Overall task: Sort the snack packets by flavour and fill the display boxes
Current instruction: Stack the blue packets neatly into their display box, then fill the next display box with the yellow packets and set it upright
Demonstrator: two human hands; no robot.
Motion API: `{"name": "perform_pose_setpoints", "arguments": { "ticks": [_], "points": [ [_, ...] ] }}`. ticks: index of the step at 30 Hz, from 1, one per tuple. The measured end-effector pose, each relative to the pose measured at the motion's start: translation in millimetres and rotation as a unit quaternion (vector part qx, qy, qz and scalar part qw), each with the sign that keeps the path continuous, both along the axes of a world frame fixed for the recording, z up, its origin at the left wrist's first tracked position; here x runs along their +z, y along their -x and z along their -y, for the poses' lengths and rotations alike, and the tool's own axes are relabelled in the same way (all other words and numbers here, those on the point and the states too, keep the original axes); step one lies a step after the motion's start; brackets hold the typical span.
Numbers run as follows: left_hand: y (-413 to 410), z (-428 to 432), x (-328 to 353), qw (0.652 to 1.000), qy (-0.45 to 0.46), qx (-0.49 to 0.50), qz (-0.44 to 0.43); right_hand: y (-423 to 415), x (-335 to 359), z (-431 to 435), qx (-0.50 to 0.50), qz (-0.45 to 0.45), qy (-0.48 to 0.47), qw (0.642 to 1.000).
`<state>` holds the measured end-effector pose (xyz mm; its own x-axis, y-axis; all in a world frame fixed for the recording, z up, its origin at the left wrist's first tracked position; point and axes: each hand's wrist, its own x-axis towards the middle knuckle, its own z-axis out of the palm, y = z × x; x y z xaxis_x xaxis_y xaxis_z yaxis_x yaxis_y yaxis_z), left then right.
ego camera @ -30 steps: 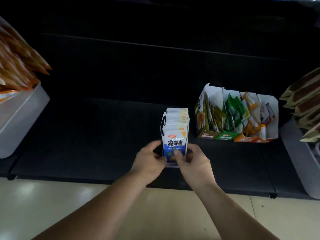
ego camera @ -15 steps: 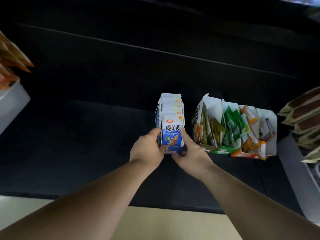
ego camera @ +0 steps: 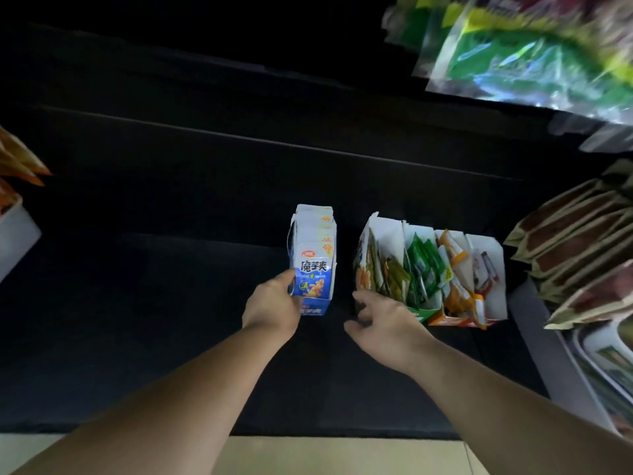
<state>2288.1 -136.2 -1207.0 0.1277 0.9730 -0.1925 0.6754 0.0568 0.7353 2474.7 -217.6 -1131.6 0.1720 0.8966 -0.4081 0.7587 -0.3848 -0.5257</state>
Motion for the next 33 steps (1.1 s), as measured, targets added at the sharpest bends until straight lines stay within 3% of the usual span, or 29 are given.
{"name": "perform_pose_setpoints", "arguments": {
  "ticks": [6,9,14,17,25,30,33],
  "points": [
    [13,9,5,0.999,-0.008,0.006,-0.034,-7,-10,20,-0.035,-0.018,-0.012,0.999],
    [10,24,11,0.994,-0.071,-0.008,-0.079,-9,-9,16,-0.043,-0.013,-0.014,0.999],
    [-32,50,16,0.959,-0.148,-0.239,-0.036,-26,-7,24,0.001,0.094,-0.012,0.996],
    [-59,50,21,0.935,-0.157,-0.315,-0.042,-44,-10,36,0.026,0.148,-0.015,0.989],
    [-93,40,17,0.945,-0.105,-0.295,-0.098,-80,-15,52,0.030,0.156,-0.045,0.986],
    [-89,53,18,0.968,-0.061,-0.244,-0.011,-79,-6,56,0.093,0.180,-0.042,0.978],
    [-69,78,25,0.965,-0.036,-0.257,-0.028,-64,8,70,0.131,0.168,-0.030,0.977]
  ]
}}
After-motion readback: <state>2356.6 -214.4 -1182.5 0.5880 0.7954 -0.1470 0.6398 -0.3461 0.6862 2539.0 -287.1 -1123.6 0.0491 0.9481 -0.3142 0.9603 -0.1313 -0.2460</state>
